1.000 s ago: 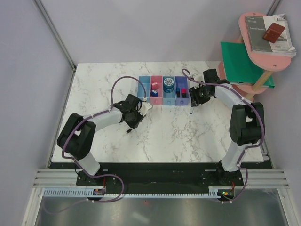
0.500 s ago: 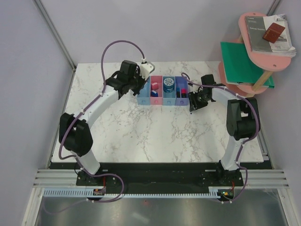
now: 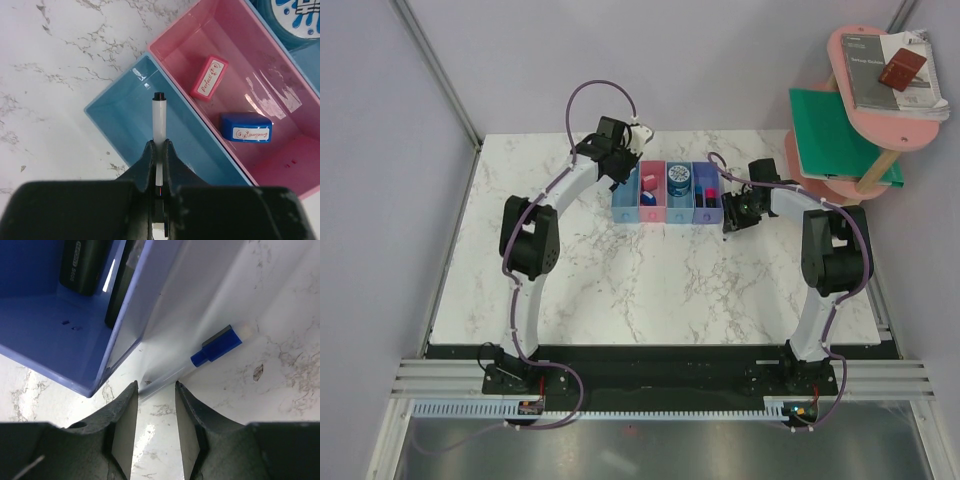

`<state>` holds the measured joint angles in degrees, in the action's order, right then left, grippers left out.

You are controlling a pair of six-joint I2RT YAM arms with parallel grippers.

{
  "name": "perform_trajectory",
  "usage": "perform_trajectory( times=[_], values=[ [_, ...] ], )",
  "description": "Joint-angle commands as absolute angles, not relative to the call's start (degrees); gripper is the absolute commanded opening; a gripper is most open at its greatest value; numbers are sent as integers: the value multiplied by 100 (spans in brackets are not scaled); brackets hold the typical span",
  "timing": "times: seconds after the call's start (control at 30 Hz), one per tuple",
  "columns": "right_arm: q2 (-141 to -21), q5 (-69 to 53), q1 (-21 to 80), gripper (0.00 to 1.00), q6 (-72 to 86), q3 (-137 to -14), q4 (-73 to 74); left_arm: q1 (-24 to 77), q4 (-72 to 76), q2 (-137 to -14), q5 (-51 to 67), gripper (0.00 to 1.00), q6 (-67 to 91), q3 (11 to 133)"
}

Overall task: Sort the stationery into containers
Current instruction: Pick up the pen from the center of the board.

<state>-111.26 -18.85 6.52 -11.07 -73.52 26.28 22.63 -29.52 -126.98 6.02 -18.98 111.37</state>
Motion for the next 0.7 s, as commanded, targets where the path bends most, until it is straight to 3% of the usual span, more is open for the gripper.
perform_trajectory(
  times=[0.0,0.33,0.43,0.47,0.57,0.67],
  values=[
    [-11241,-1854,642,41,-1037,-7066,2505,2285,-3041,-12876,650,2,-1679,11593],
    [-11259,-1837,642,25,-1072,-6820,2452,2259,-3067,-13289,589,4,-1547,11742],
    [-11145,-1784,642,18,-1107,-6759,2461,2268,-3085,-13394,510,23,-1573,11733],
    [-11066,-1775,642,16,-1125,-6750,2478,2268,-3102,-13438,501,35,-1573,11725],
    [-10864,-1810,642,14,-1134,-6732,2566,2268,-3120,-13430,431,50,-1573,11646],
    [-10575,-1828,650,13,-1151,-6706,2680,2267,-3120,-13307,422,57,-1547,11541]
  ],
)
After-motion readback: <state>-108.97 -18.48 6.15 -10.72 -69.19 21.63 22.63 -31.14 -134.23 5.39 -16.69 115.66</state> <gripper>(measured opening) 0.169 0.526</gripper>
